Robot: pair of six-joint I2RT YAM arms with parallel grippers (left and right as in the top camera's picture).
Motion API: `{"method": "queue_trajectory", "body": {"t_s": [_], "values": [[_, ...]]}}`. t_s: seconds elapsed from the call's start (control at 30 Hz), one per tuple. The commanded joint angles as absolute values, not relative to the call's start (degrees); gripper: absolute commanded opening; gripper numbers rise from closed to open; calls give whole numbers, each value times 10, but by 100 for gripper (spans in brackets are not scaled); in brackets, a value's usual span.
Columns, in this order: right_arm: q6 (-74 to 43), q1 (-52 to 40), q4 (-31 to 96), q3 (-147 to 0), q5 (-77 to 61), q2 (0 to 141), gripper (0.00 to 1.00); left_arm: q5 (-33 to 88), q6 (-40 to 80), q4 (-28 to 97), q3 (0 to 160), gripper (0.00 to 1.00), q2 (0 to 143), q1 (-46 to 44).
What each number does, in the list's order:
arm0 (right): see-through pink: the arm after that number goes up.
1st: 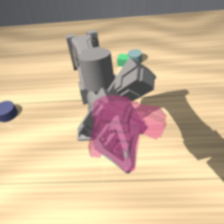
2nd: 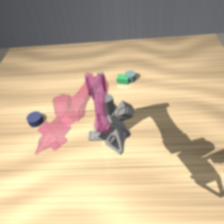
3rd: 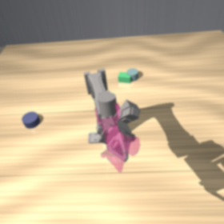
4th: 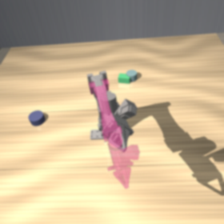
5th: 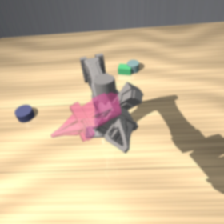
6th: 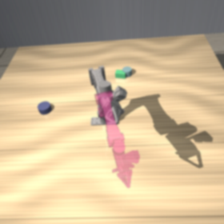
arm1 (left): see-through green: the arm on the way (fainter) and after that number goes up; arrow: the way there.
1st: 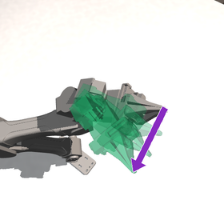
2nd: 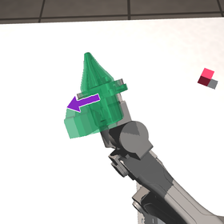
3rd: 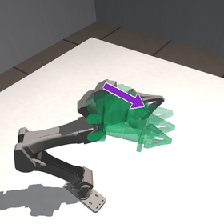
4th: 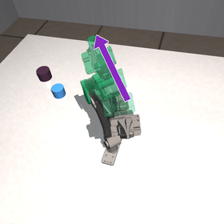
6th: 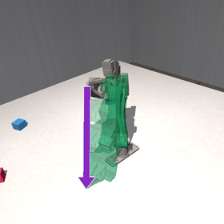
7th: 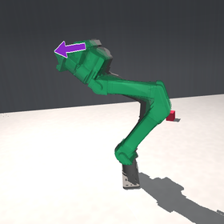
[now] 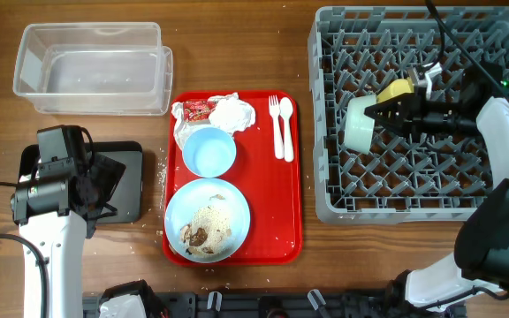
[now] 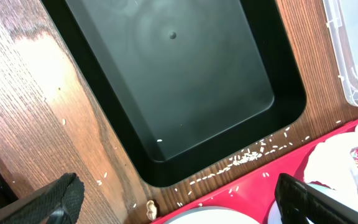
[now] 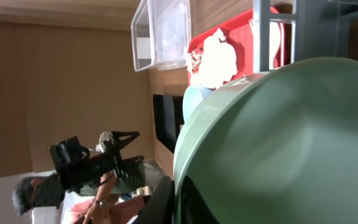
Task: Sort waste into correct bins and load items into the dishwasher rack
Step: 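Lower the pale-green bowl into the rack and release it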
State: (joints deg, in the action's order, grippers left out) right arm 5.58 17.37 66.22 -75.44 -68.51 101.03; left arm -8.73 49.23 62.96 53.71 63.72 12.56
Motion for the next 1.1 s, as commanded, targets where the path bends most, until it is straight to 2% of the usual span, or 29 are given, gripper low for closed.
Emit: {"method": "queue_trajectory", "body": {"t_s": [0.0, 0.27, 0.37, 0.43, 0.57, 0.63, 0.8, 0.93, 0.97, 1.07], "values": [[29, 179, 655, -753, -570, 1023, 11, -97, 500, 628, 536, 100, 631, 126], [6, 230, 671, -781, -510, 1014, 18, -97, 500, 628, 536, 100, 631, 126], [-37, 260, 673, -794, -426, 988, 20, -97, 500, 628, 536, 100, 631, 126], [-57, 270, 676, -800, -388, 964, 24, -97, 500, 628, 536, 100, 631, 126], [-121, 272, 676, -812, -278, 905, 39, -97, 500, 628, 536, 100, 631, 126], [-137, 270, 680, -813, -252, 869, 40, -97, 500, 628, 536, 100, 631, 126], [-124, 210, 689, -812, -258, 837, 30, -97, 500, 628, 536, 100, 631, 126], [-136, 129, 680, -791, -248, 853, 9, -97, 500, 628, 536, 100, 631, 126], [-136, 106, 678, -788, -248, 856, 8, -97, 500, 628, 536, 100, 631, 126], [-128, 18, 665, -788, -248, 856, 14, -97, 500, 628, 536, 100, 631, 126]]}}
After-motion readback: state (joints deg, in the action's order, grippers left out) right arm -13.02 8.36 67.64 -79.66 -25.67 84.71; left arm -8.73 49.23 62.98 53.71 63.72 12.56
